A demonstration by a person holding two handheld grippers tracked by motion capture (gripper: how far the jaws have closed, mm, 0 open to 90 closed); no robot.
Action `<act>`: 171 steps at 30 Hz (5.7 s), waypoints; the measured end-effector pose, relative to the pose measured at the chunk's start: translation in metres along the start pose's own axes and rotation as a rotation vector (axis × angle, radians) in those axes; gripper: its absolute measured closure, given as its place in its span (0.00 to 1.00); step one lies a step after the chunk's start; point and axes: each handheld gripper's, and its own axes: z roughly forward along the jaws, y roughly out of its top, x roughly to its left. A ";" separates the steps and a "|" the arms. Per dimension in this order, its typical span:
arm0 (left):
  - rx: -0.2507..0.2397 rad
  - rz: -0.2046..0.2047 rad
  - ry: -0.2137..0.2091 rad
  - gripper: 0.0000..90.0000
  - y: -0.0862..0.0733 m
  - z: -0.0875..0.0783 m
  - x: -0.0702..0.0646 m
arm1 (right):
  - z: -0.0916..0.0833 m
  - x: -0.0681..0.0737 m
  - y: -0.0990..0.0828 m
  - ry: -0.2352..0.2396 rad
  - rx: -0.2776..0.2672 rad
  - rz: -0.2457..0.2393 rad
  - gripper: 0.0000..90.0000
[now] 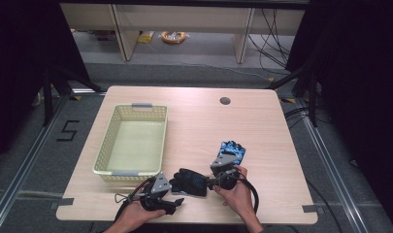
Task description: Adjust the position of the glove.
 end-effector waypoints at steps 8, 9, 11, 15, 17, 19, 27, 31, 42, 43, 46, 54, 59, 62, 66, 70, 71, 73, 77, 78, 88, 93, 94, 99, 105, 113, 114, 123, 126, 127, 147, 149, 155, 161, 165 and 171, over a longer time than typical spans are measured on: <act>0.025 0.048 0.013 0.49 0.005 0.006 0.003 | 0.009 -0.003 0.001 0.010 0.035 0.003 0.59; 0.025 0.038 0.014 0.51 0.004 0.007 0.002 | 0.011 -0.004 0.001 0.007 0.027 -0.016 0.60; 0.038 0.056 0.009 0.62 0.004 0.006 0.002 | 0.013 -0.001 -0.001 0.026 0.041 0.021 0.64; 0.028 0.064 -0.007 0.72 0.003 0.005 0.000 | 0.013 -0.004 -0.001 0.039 0.047 0.007 0.71; 0.038 0.086 -0.005 0.78 0.004 0.004 -0.001 | 0.013 -0.005 -0.003 0.057 0.039 0.031 0.77; 0.037 0.103 -0.008 0.83 0.005 0.004 -0.001 | 0.013 -0.006 -0.004 0.084 0.031 0.049 0.81; 0.029 0.111 -0.014 0.91 0.005 0.005 -0.002 | 0.012 -0.006 -0.006 0.088 0.012 0.074 0.94; 0.008 0.099 -0.012 0.93 0.007 0.003 -0.004 | 0.005 -0.007 -0.004 0.110 -0.018 0.074 0.95; -0.029 0.142 -0.062 0.93 0.026 0.006 -0.026 | -0.034 -0.016 -0.014 0.101 -0.079 0.114 0.95; -0.028 0.137 -0.072 0.93 0.027 0.007 -0.028 | -0.036 -0.017 -0.016 0.098 -0.079 0.117 0.95; -0.033 0.140 -0.085 0.93 0.030 0.011 -0.034 | -0.040 -0.021 -0.021 0.094 -0.089 0.118 0.95; 0.010 0.147 -0.122 0.92 0.026 0.018 -0.039 | -0.039 -0.022 -0.031 0.097 -0.054 0.129 0.95; 0.026 0.139 -0.134 0.91 0.020 0.024 -0.040 | -0.033 -0.020 -0.033 0.086 -0.019 0.116 0.95; 0.027 0.147 -0.131 0.88 0.020 0.023 -0.040 | -0.029 -0.021 -0.035 0.076 -0.006 0.111 0.94; 0.035 0.154 -0.150 0.81 0.020 0.023 -0.039 | -0.026 -0.021 -0.037 0.071 0.001 0.120 0.90; 0.038 0.127 -0.147 0.65 0.019 0.022 -0.040 | -0.026 -0.020 -0.036 0.072 -0.002 0.125 0.82; 0.035 0.102 -0.146 0.60 0.018 0.021 -0.040 | -0.027 -0.020 -0.035 0.072 -0.001 0.128 0.80; 0.029 0.103 -0.154 0.55 0.019 0.018 -0.041 | -0.029 -0.019 -0.034 0.076 -0.003 0.136 0.76; 0.007 0.067 -0.167 0.41 0.022 0.008 -0.042 | -0.035 -0.025 -0.031 0.060 -0.029 0.149 0.68; -0.002 0.034 -0.176 0.38 0.021 0.006 -0.043 | -0.037 -0.028 -0.030 0.044 -0.051 0.161 0.67; -0.031 -0.035 -0.135 0.33 0.005 -0.024 -0.024 | -0.039 -0.051 -0.019 -0.072 -0.120 0.196 0.59; -0.044 -0.072 -0.113 0.32 -0.006 -0.037 -0.015 | -0.030 -0.056 -0.010 -0.097 -0.109 0.229 0.55; -0.044 -0.063 -0.111 0.32 -0.008 -0.038 -0.012 | -0.028 -0.058 -0.009 -0.101 -0.105 0.230 0.55; -0.039 -0.088 -0.081 0.31 -0.017 -0.041 -0.007 | -0.017 -0.068 -0.001 -0.137 -0.093 0.242 0.55; -0.001 -0.067 -0.062 0.30 -0.025 -0.038 -0.005 | -0.003 -0.074 0.004 -0.133 -0.064 0.245 0.56; -0.012 -0.087 -0.061 0.30 -0.026 -0.037 -0.004 | 0.013 -0.069 0.011 -0.163 0.030 0.240 0.57; -0.019 -0.075 -0.063 0.30 -0.026 -0.037 -0.003 | 0.013 -0.068 0.012 -0.172 0.044 0.231 0.60; -0.007 -0.061 -0.062 0.30 -0.026 -0.037 -0.005 | 0.011 -0.076 0.004 -0.175 0.037 0.169 0.85; -0.008 -0.075 -0.063 0.30 -0.026 -0.037 -0.005 | 0.010 -0.081 0.002 -0.167 0.020 0.146 0.92; -0.010 -0.058 -0.065 0.30 -0.025 -0.038 -0.004 | 0.010 -0.082 0.001 -0.155 0.010 0.148 0.99; -0.037 -0.098 -0.066 0.31 -0.025 -0.036 -0.001 | -0.045 -0.085 0.024 -0.045 -0.215 0.086 1.00; -0.011 -0.094 -0.063 0.30 -0.025 -0.038 0.001 | -0.053 -0.083 0.026 -0.031 -0.242 0.077 1.00; -0.019 -0.087 -0.062 0.30 -0.024 -0.039 0.003 | -0.069 -0.065 0.027 0.049 -0.282 0.078 1.00; -0.045 -0.113 -0.066 0.30 -0.023 -0.040 0.002 | -0.078 -0.046 0.024 0.125 -0.302 0.064 1.00; -0.060 -0.123 -0.069 0.30 -0.022 -0.039 0.002 | -0.079 -0.033 0.022 0.167 -0.299 0.042 1.00; -0.031 -0.082 -0.060 0.30 -0.021 -0.043 0.006 | -0.073 -0.023 0.020 0.212 -0.287 0.013 1.00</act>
